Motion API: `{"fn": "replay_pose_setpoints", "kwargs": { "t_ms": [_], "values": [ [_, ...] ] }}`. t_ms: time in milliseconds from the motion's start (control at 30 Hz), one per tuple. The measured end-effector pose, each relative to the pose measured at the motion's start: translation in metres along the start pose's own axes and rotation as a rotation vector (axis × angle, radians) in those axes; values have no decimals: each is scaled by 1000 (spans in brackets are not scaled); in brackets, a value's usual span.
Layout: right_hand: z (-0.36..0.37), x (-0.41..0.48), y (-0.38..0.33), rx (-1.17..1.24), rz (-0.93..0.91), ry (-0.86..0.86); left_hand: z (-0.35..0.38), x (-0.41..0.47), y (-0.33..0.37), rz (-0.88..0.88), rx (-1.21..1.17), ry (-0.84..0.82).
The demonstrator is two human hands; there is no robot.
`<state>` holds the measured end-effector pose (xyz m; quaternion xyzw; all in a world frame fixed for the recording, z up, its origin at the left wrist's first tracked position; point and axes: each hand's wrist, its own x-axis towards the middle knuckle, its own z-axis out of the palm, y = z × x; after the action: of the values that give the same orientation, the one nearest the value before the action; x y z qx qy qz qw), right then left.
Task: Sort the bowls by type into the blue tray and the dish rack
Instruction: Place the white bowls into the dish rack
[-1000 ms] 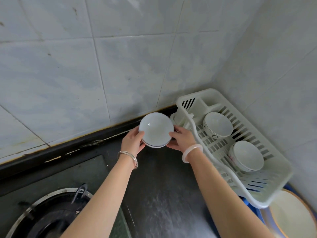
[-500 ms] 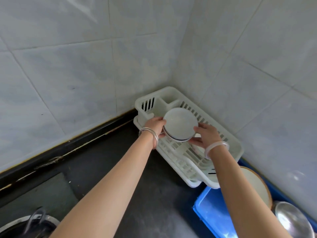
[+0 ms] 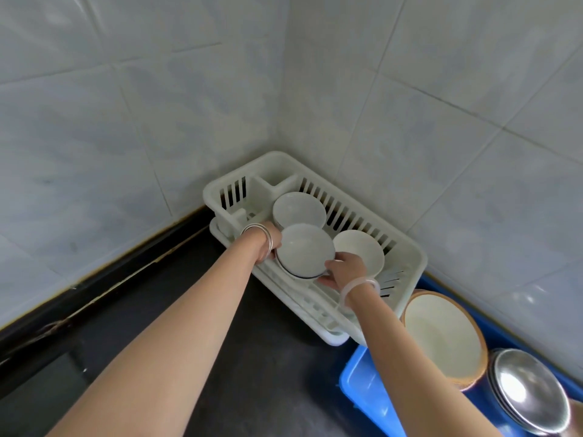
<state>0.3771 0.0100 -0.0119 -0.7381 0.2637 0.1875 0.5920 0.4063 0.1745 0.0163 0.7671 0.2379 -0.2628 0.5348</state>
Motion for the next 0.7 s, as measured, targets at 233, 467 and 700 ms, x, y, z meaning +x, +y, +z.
{"fn": "replay_pose_setpoints", "kwargs": {
  "t_ms": [233, 467, 700],
  "values": [
    [-2, 7, 14, -99, -11, 30, 8, 9, 3, -37, 180, -38],
    [-8, 3, 19, -41, 41, -76, 7, 16, 3, -55, 322, -84],
    [-9, -3, 16, -23, 93, -144, 9, 14, -1, 81, 467, 17]
  ]
}}
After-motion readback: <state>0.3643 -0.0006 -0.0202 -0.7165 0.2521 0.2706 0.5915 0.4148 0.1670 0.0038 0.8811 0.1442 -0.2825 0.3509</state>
